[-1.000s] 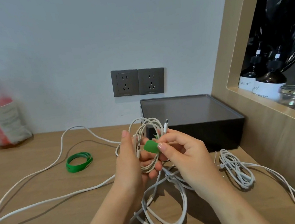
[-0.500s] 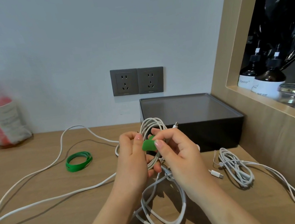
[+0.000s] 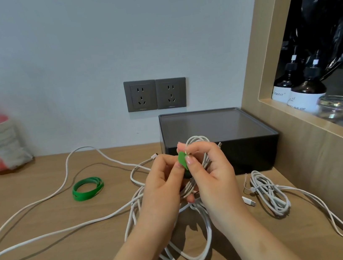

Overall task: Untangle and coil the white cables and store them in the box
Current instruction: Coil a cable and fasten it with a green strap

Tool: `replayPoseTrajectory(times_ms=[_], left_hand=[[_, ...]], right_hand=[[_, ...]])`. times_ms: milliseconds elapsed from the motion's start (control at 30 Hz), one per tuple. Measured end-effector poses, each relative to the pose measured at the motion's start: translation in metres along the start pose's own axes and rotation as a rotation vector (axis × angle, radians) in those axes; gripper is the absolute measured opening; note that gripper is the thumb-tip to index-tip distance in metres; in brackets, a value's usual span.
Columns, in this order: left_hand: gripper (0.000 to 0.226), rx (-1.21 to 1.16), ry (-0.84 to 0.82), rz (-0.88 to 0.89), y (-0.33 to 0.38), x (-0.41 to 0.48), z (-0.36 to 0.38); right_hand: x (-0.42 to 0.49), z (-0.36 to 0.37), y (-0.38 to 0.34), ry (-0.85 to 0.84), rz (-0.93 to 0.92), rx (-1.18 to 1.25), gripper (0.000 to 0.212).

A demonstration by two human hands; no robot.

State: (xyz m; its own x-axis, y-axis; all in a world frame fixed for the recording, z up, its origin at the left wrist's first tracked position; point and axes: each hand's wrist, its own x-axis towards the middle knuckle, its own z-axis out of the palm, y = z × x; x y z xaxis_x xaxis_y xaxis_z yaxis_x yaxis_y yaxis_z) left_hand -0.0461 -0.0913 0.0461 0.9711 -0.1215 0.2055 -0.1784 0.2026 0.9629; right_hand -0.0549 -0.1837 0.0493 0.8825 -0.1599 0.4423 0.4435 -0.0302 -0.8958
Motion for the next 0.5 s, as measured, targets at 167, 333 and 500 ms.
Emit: replayPoseTrajectory(times_ms=[167,333,500], left_hand=[[0.017,-0.037,-0.061,-0.028,0.000,0.000,-0.001],[0.015,0.050,-0.100,0.029,0.002,0.001,-0.005],[0.012,0.143,-0.089,0.031,0.004,0.005,-0.013]], right_hand=[[0.001,-0.001,-0.001,-0.002,-0.033,-0.036,0.028],[0.007,-0.008,0.002,-0.085,0.007,-0.063,0.031],[0.011,-0.013,0.012,-0.078,-0.094,-0.327,0.051]])
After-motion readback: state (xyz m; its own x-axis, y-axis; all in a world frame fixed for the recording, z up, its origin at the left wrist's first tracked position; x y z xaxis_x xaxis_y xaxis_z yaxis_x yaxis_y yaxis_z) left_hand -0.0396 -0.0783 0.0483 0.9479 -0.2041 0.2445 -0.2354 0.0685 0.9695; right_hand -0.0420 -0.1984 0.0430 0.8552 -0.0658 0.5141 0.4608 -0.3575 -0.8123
